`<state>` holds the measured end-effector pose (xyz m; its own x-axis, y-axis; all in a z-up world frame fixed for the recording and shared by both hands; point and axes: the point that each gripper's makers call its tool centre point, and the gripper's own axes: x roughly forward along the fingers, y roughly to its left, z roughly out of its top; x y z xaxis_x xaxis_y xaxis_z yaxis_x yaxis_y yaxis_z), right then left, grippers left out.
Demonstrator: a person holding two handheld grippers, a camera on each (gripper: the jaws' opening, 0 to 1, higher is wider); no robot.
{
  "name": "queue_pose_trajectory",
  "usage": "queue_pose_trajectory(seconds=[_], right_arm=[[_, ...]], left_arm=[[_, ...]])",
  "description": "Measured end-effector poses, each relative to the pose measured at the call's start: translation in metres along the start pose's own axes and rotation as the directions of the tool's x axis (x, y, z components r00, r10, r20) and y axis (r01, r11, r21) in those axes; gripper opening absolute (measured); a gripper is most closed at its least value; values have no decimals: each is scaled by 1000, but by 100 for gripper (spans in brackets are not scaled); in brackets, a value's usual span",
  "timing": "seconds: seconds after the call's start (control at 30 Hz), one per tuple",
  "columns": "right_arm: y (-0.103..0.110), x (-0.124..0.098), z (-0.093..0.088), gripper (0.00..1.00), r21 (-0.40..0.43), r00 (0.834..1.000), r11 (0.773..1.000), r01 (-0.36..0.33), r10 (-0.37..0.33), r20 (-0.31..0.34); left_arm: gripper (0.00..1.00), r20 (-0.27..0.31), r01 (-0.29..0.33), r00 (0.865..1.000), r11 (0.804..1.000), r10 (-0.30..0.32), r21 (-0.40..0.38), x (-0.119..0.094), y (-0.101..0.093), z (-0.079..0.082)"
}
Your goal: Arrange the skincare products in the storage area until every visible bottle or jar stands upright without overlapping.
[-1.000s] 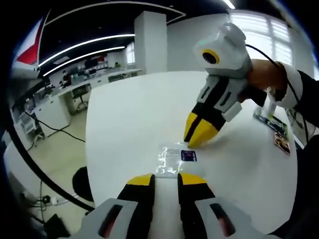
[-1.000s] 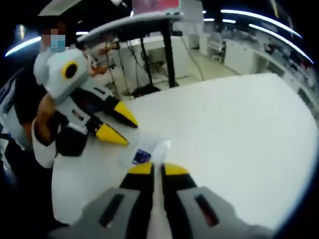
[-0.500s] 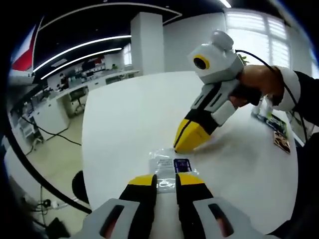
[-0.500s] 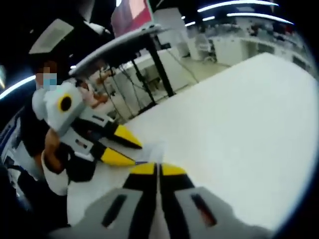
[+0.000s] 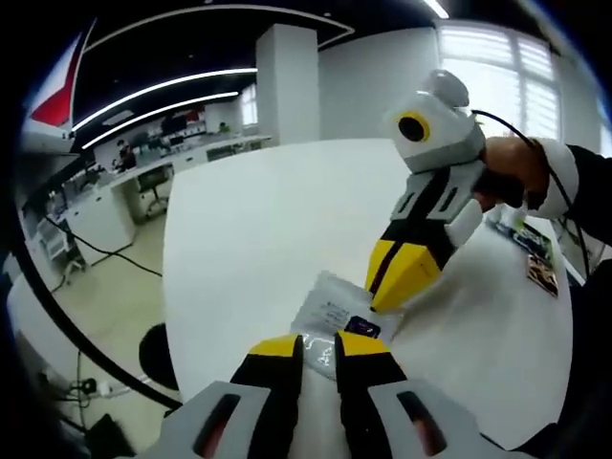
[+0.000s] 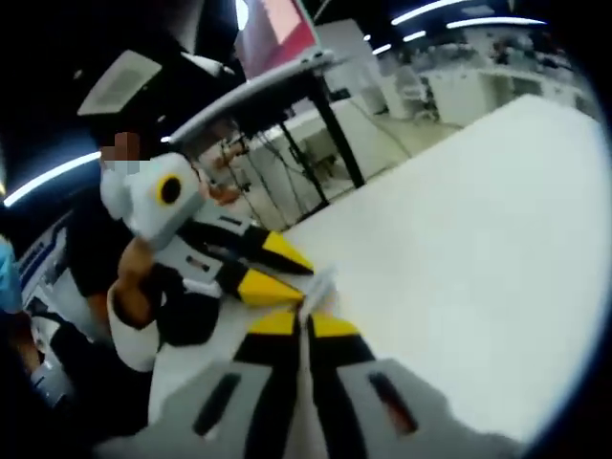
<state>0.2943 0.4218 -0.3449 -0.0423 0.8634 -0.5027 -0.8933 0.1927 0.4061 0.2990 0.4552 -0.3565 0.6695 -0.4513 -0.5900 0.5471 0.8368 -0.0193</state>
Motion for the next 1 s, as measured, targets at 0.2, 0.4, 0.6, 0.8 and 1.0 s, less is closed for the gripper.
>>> queue_pose_trajectory(seconds=[0.2, 0.4, 0.6, 0.8, 1.0], right_arm=[[-1, 0, 0, 2, -19, 1000, 1000, 24, -24, -11], [-1, -5, 11, 0, -60, 989, 987, 149, -148, 18], [8, -17, 16, 0, -141, 977, 967, 214, -211, 31], [15, -37, 19, 0, -145, 965, 955, 259, -249, 82], [12, -60, 27, 0, -137, 957, 950, 282, -268, 115]], left_arm=[[13, 6, 4, 1000, 1000, -4, -4, 0, 1, 1], [14, 17, 18, 1000, 1000, -18, 8, -2, 0, 5], [15, 57, 51, 997, 999, -51, 10, -7, -7, 14], [15, 119, 102, 988, 995, -103, 14, -11, -19, 28], [18, 127, 128, 983, 991, -133, 40, -10, -28, 31]])
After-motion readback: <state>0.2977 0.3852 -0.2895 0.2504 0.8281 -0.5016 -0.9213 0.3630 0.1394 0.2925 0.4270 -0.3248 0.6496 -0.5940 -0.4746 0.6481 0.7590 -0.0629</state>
